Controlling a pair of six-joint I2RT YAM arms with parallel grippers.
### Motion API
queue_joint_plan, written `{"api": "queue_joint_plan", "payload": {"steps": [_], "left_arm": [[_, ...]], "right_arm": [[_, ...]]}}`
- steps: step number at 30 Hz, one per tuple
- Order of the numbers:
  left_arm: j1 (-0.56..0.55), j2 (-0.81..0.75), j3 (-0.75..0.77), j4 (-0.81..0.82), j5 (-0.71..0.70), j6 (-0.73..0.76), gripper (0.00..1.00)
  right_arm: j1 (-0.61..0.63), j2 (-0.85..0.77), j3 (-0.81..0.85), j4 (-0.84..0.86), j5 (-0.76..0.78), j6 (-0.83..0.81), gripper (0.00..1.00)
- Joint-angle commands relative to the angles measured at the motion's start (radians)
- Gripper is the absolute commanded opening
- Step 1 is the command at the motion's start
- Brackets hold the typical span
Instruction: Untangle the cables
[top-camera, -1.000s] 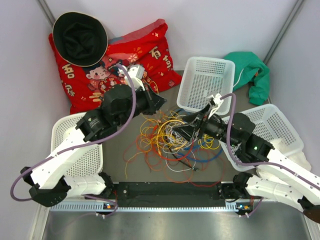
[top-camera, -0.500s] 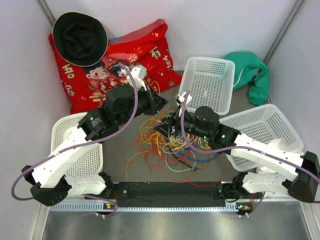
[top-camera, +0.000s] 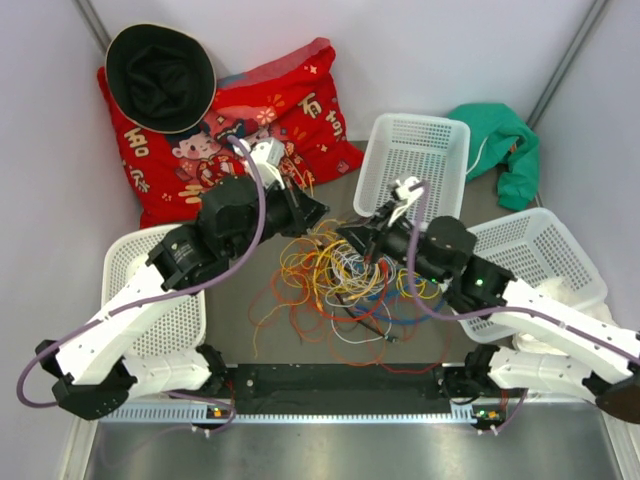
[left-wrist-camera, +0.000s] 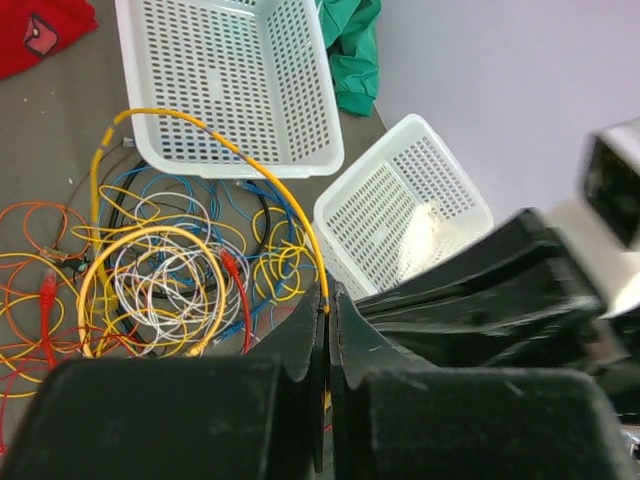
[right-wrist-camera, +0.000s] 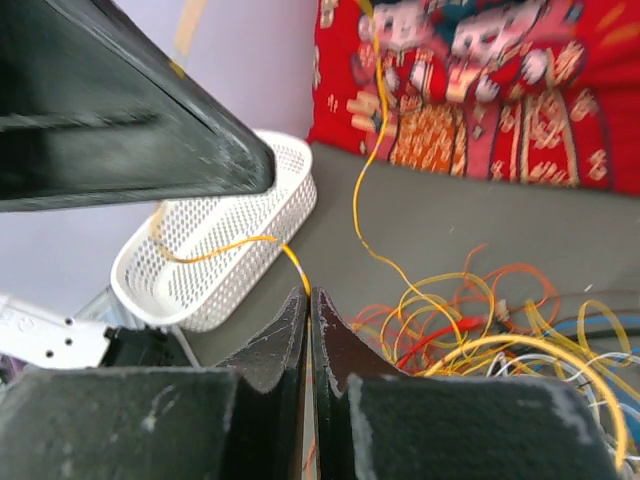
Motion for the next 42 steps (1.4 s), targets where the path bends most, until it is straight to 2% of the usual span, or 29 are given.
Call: {"api": "queue_joint_plan", "payload": {"steps": [1,2,3,4,5,10,13,15,16,18,19,22,23,25,27,30,32,42], "left_arm": [[0.002,-0.031,-0.01,0.018,-0.036,0.014,0.01],[0.002,-0.032,-0.013,-0.001,-0.052,0.017,0.14],[0.003,-0.037,-0.016,-0.014,-0.1,0.014,0.53],[0.002,-0.04,-0.021,-0.029,-0.124,0.011,0.72],[0.002,-0.045,-0.037,-0.046,-0.15,0.006,0.97],[0.002,-0.116,-0.125,-0.057,-0.315,-0.031,0.99],[0.002,-0.198,-0.247,0.012,-0.362,-0.028,0.99],[0.002,-0.276,-0.319,0.093,-0.313,0.001,0.99],[0.002,-0.3,-0.359,0.204,-0.281,0.012,0.99],[0.002,-0.368,-0.48,0.321,-0.149,0.018,0.99],[0.002,-0.382,-0.549,0.43,-0.098,0.015,0.99],[0.002,-0.381,-0.667,0.613,0.148,0.017,0.99],[-0.003,-0.368,-0.694,0.724,0.201,0.021,0.99],[-0.02,-0.332,-0.769,0.814,0.273,0.046,0.99],[-0.067,-0.309,-0.81,0.914,0.24,0.095,0.99],[-0.142,-0.284,-0.841,0.966,0.143,0.184,0.99],[-0.152,-0.266,-0.832,0.98,0.076,0.21,0.99],[-0.15,-0.169,-0.762,1.055,0.007,0.342,0.99]], "right_arm": [[0.008,-0.127,0.032,-0.047,0.085,-0.058,0.0],[0.008,-0.142,0.039,-0.053,0.114,-0.06,0.0],[0.008,-0.156,0.072,-0.094,0.134,-0.077,0.0],[0.008,-0.173,0.101,-0.175,0.156,-0.084,0.0],[0.008,-0.175,0.138,-0.217,0.198,-0.097,0.0],[0.008,-0.143,0.445,-0.473,0.323,-0.192,0.0],[0.008,-0.103,0.583,-0.602,0.378,-0.218,0.0],[0.008,-0.09,0.637,-0.648,0.392,-0.213,0.0],[0.008,-0.089,0.647,-0.661,0.395,-0.207,0.0],[0.008,-0.084,0.666,-0.685,0.403,-0.184,0.0],[0.008,-0.083,0.669,-0.688,0.407,-0.177,0.0],[0.008,-0.075,0.68,-0.702,0.417,-0.146,0.0],[0.008,-0.072,0.684,-0.704,0.409,-0.132,0.0],[0.008,-0.054,0.706,-0.722,0.397,-0.117,0.0],[0.008,-0.04,0.73,-0.74,0.38,-0.091,0.0],[0.008,-0.026,0.738,-0.763,0.354,-0.069,0.0],[0.006,-0.032,0.726,-0.763,0.337,-0.058,0.0],[0.008,-0.055,0.675,-0.779,0.286,-0.034,0.0]]}}
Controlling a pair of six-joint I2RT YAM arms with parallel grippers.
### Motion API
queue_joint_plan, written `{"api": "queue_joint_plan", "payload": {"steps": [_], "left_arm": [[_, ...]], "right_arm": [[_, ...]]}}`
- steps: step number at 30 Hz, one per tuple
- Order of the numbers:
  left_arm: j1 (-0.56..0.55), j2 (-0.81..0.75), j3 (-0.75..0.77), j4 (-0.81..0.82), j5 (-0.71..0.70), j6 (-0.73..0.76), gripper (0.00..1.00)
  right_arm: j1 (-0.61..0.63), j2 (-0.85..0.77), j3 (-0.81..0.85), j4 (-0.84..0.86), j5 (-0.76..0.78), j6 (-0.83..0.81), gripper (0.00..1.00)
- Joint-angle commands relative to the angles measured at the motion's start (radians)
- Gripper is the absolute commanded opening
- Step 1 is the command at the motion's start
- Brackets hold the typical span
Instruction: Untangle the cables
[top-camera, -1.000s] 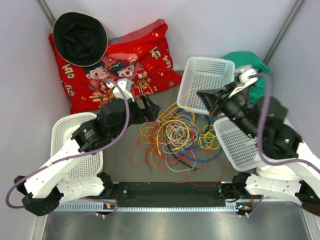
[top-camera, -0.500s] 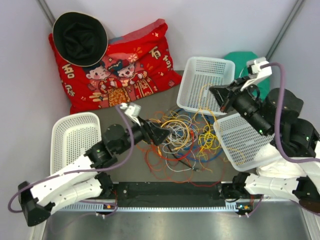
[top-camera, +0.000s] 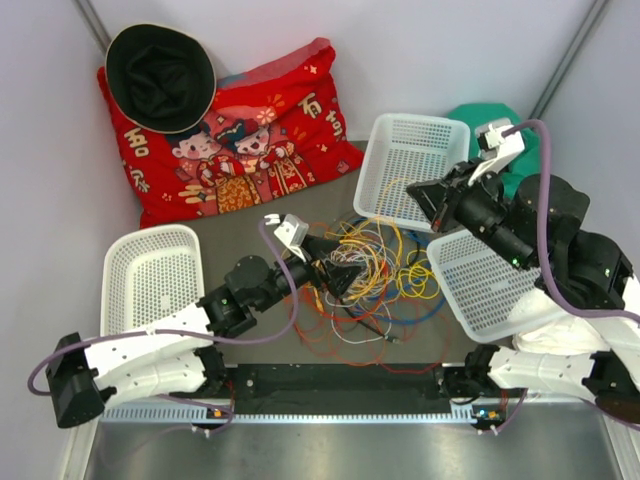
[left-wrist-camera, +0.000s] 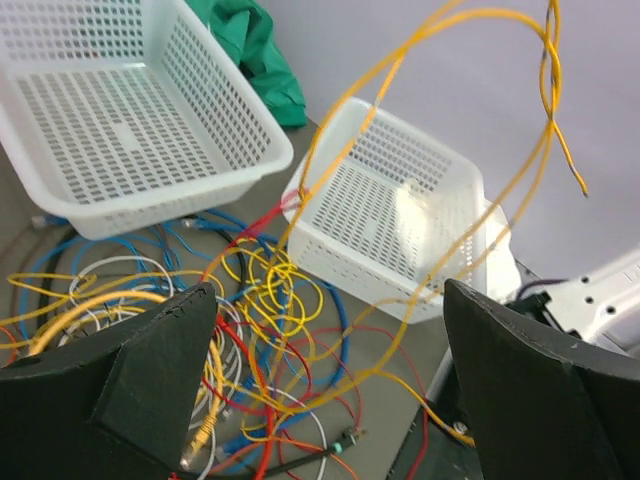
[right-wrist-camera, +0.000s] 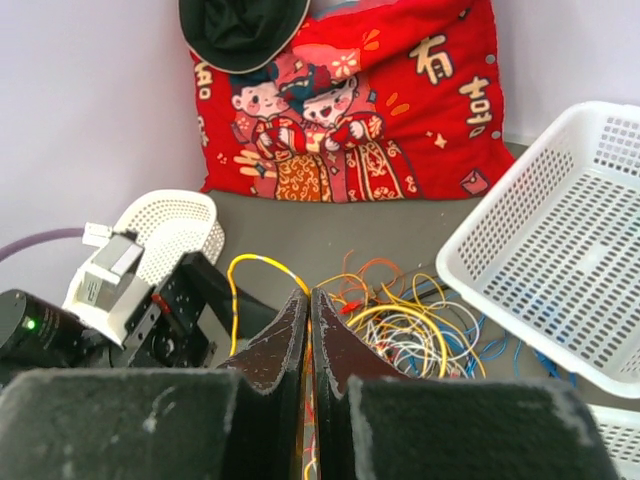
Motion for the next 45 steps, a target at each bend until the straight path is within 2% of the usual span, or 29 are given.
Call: {"api": "queue_joint_plan", "payload": {"steps": [1,6,8,10,11,12,13,15,16,19,20,23,29,35,39,43,45], "left_arm": [[-0.001,0.027,0.074,0.106,-0.064,0.095,0.99],[-0.001,0.08,0.117,0.125,-0.127,0.142,0.99],[-0.001,0.128,0.138,0.132,-0.13,0.168,0.94],[0.0,0.168,0.173,0.134,-0.104,0.179,0.7],[-0.001,0.209,0.187,0.134,-0.096,0.185,0.53],[-0.001,0.228,0.215,0.117,-0.09,0.184,0.06],[-0.001,0.264,0.23,0.087,-0.12,0.176,0.0],[0.0,0.294,0.281,-0.051,-0.192,0.127,0.0],[0.002,0.312,0.29,-0.097,-0.288,0.101,0.0],[0.033,0.328,0.293,-0.281,-0.43,-0.02,0.0],[0.051,0.329,0.292,-0.338,-0.433,-0.101,0.0],[0.128,0.315,0.247,-0.463,-0.4,-0.215,0.0],[0.238,0.306,0.169,-0.646,-0.371,-0.355,0.0],[0.295,0.335,0.166,-0.786,-0.366,-0.401,0.0],[0.318,0.321,0.135,-0.811,-0.371,-0.415,0.0],[0.347,0.297,0.099,-0.833,-0.372,-0.416,0.0],[0.393,0.295,0.057,-0.837,-0.349,-0.421,0.0]], "right_arm": [[0.007,-0.026,-0.024,0.009,-0.04,0.025,0.0],[0.007,-0.04,-0.053,0.013,-0.06,0.037,0.0],[0.007,-0.049,-0.067,0.016,-0.07,0.042,0.0],[0.007,-0.059,-0.074,0.024,-0.079,0.045,0.0],[0.007,-0.06,-0.076,0.024,-0.08,0.046,0.0],[0.007,-0.063,-0.071,0.022,-0.08,0.046,0.0],[0.007,-0.066,-0.059,0.013,-0.074,0.046,0.0],[0.006,-0.068,-0.033,-0.002,-0.065,0.034,0.0],[0.007,-0.069,0.0,-0.01,-0.047,0.014,0.0],[0.007,-0.066,0.091,-0.043,0.008,-0.033,0.0],[0.007,-0.066,0.113,-0.054,0.021,-0.046,0.0],[0.007,-0.066,0.192,-0.059,0.071,-0.092,0.0],[0.007,-0.062,0.291,-0.057,0.115,-0.15,0.0],[0.007,-0.068,0.321,-0.054,0.153,-0.173,0.0],[0.007,-0.091,0.328,-0.008,0.254,-0.217,0.0],[0.007,-0.141,0.259,0.105,0.378,-0.311,0.0],[0.006,-0.186,0.223,0.218,0.442,-0.357,0.0]]}}
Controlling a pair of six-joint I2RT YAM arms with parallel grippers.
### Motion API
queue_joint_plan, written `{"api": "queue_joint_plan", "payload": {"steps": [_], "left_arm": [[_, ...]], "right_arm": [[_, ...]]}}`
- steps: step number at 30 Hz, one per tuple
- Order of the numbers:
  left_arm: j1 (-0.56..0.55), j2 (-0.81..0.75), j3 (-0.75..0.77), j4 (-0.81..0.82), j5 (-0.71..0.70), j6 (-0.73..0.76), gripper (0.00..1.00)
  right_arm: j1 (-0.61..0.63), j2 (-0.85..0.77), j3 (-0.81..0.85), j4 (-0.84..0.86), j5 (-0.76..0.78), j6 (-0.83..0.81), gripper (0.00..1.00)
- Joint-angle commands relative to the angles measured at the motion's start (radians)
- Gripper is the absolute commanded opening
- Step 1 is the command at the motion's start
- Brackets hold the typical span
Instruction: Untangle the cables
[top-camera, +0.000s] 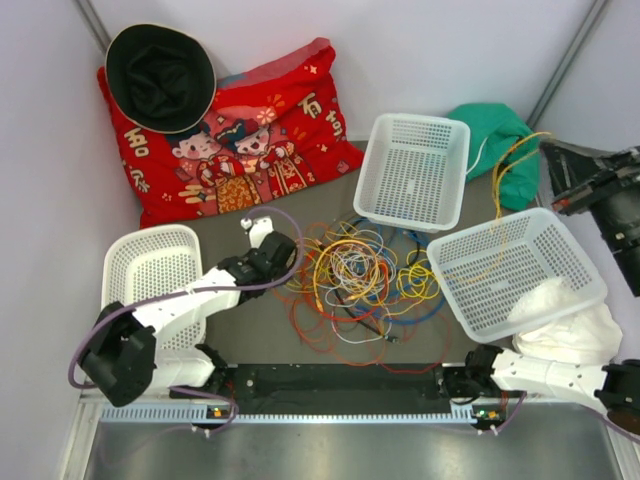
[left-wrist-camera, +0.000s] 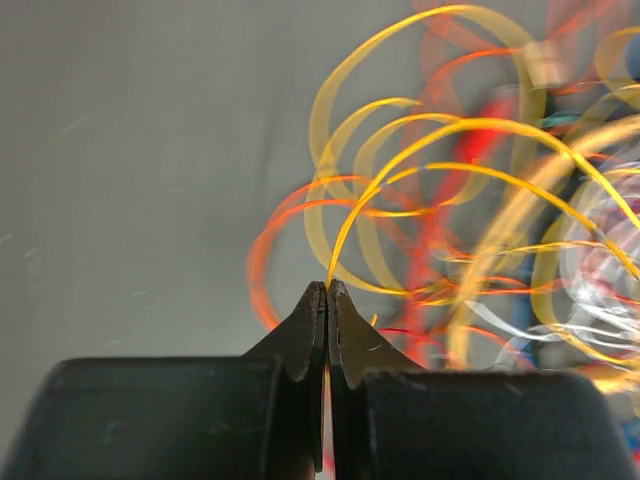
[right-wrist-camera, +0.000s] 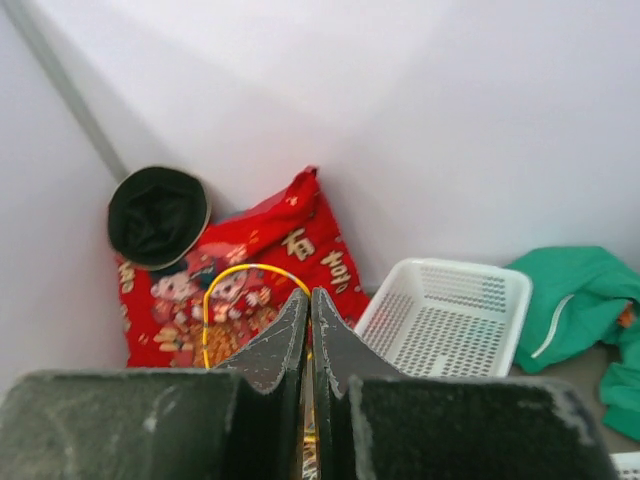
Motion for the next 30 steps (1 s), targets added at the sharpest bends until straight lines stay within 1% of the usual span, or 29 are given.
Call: {"api": "queue_joint_plan", "payload": {"steps": [1,3,5,7,8,10,11,12,13,16,17,18,19,21,23,24,25,27,28,30], "left_arm": [[0.084,-0.031,-0.075,-0.041,0.059,-0.025,0.0],[0.149,-0.033,-0.116,-0.046,0.113,-0.034,0.0],[0.176,-0.04,-0.159,-0.025,0.186,-0.059,0.0],[0.182,-0.051,-0.179,0.007,0.223,-0.067,0.0],[0.182,-0.053,-0.187,0.03,0.266,-0.065,0.05],[0.182,-0.053,-0.178,0.047,0.323,-0.048,0.34],[0.182,-0.054,-0.153,0.049,0.37,-0.033,0.53],[0.181,-0.063,-0.144,0.051,0.412,-0.031,0.92],[0.181,-0.077,-0.138,0.057,0.447,-0.027,0.99],[0.181,-0.164,-0.132,0.083,0.481,-0.021,0.99],[0.181,-0.189,-0.129,0.086,0.483,-0.019,0.99],[0.181,-0.236,-0.13,0.095,0.484,-0.016,0.99],[0.181,-0.255,-0.13,0.095,0.487,-0.015,0.99],[0.181,-0.302,-0.13,0.097,0.492,-0.015,0.99],[0.181,-0.321,-0.132,0.092,0.497,-0.019,0.99],[0.181,-0.336,-0.133,0.087,0.495,-0.019,0.99],[0.181,-0.342,-0.135,0.078,0.49,-0.016,0.99],[0.181,-0.349,-0.136,0.064,0.487,-0.011,0.99],[0.181,-0.349,-0.139,0.051,0.487,-0.008,0.99],[0.181,-0.353,-0.15,0.043,0.481,-0.005,0.99]], "right_arm": [[0.009,-0.082,-0.06,0.233,0.179,-0.152,0.0],[0.007,-0.084,-0.058,0.269,0.217,-0.186,0.0],[0.007,-0.07,-0.051,0.263,0.248,-0.22,0.0],[0.007,-0.05,-0.069,0.253,0.263,-0.226,0.0],[0.007,-0.043,-0.077,0.249,0.268,-0.226,0.0],[0.006,-0.005,-0.089,0.246,0.274,-0.229,0.0],[0.007,0.012,-0.089,0.246,0.277,-0.232,0.0],[0.009,0.035,-0.075,0.24,0.277,-0.232,0.0],[0.007,0.08,-0.059,0.218,0.271,-0.228,0.0],[-0.006,0.167,0.023,0.174,0.24,-0.218,0.0],[-0.019,0.225,0.043,0.16,0.217,-0.208,0.0],[-0.063,0.25,0.063,0.149,0.161,-0.191,0.0],[-0.086,0.278,0.096,0.138,0.136,-0.159,0.0],[-0.124,0.348,0.123,0.16,0.09,-0.148,0.0],[-0.167,0.412,0.127,0.233,0.088,-0.175,0.0],[-0.189,0.439,0.153,0.239,0.066,-0.177,0.0],[-0.259,0.465,0.181,0.23,0.04,-0.141,0.0],[-0.321,0.534,0.23,0.217,-0.025,-0.093,0.0],[-0.369,0.557,0.244,0.213,-0.04,-0.03,0.0],[-0.42,0.623,0.29,0.186,-0.091,0.03,0.0]]}}
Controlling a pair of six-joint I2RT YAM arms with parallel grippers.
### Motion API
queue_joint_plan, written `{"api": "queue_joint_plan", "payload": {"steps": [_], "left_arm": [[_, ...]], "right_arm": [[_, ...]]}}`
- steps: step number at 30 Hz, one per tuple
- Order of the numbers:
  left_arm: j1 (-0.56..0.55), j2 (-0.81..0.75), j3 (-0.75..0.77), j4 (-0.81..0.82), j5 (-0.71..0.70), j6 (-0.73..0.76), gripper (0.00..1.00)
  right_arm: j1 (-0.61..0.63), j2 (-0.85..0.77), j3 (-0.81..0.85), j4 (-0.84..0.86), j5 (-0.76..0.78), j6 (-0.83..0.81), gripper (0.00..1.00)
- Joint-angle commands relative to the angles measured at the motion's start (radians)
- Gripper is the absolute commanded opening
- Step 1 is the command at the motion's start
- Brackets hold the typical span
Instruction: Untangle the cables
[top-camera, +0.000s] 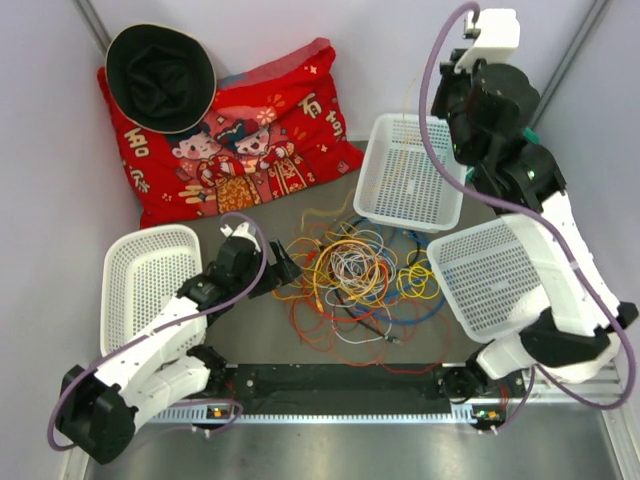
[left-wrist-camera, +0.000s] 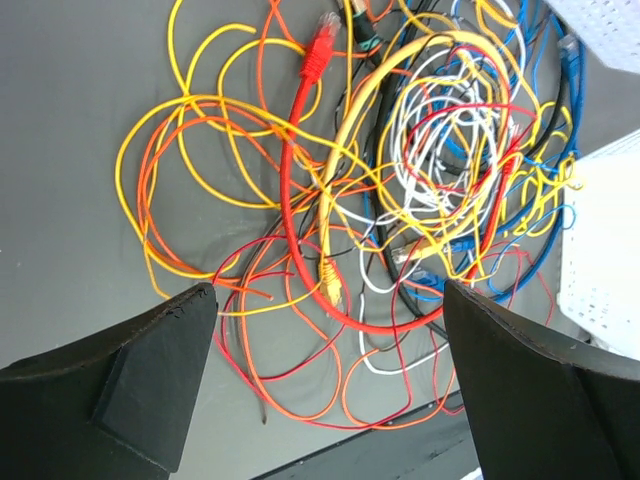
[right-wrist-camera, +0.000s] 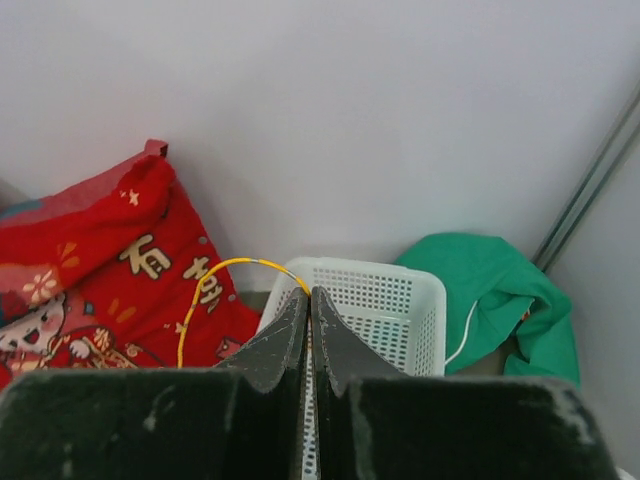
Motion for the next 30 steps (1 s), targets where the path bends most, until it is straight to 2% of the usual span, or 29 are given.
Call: {"api": "queue_joint_plan", "payload": {"steps": [1,5,9,12,17,20,23,30], "left_arm": [[0.001,-0.016,-0.005,-0.013,0.005,0.017,0.99],[0.0,-0.023,-0.039,-0.006,0.013,0.016,0.99],[0.0,-0.022,-0.056,0.001,0.016,0.013,0.99],[0.0,-0.02,-0.065,0.005,0.018,0.014,0.99],[0.0,-0.017,-0.096,0.028,0.024,0.011,0.99],[0.0,0.006,-0.108,0.051,0.039,0.002,0.99],[0.001,0.016,-0.113,0.057,0.048,-0.004,0.99],[0.0,0.012,-0.145,0.073,0.055,-0.01,0.99]], "right_arm": [[-0.121,0.072,0.123,0.012,-0.127,0.198,0.0],[-0.187,0.122,0.101,0.103,-0.145,0.263,0.0],[-0.228,0.191,0.17,0.132,-0.112,0.316,0.0],[-0.248,0.248,0.219,0.144,-0.076,0.303,0.0],[-0.285,0.276,0.197,0.163,-0.058,0.303,0.0],[-0.299,0.277,0.112,0.175,-0.046,0.312,0.0],[-0.325,0.267,-0.051,0.19,-0.056,0.355,0.0],[-0.342,0.371,-0.195,0.135,-0.136,0.421,0.0]]}}
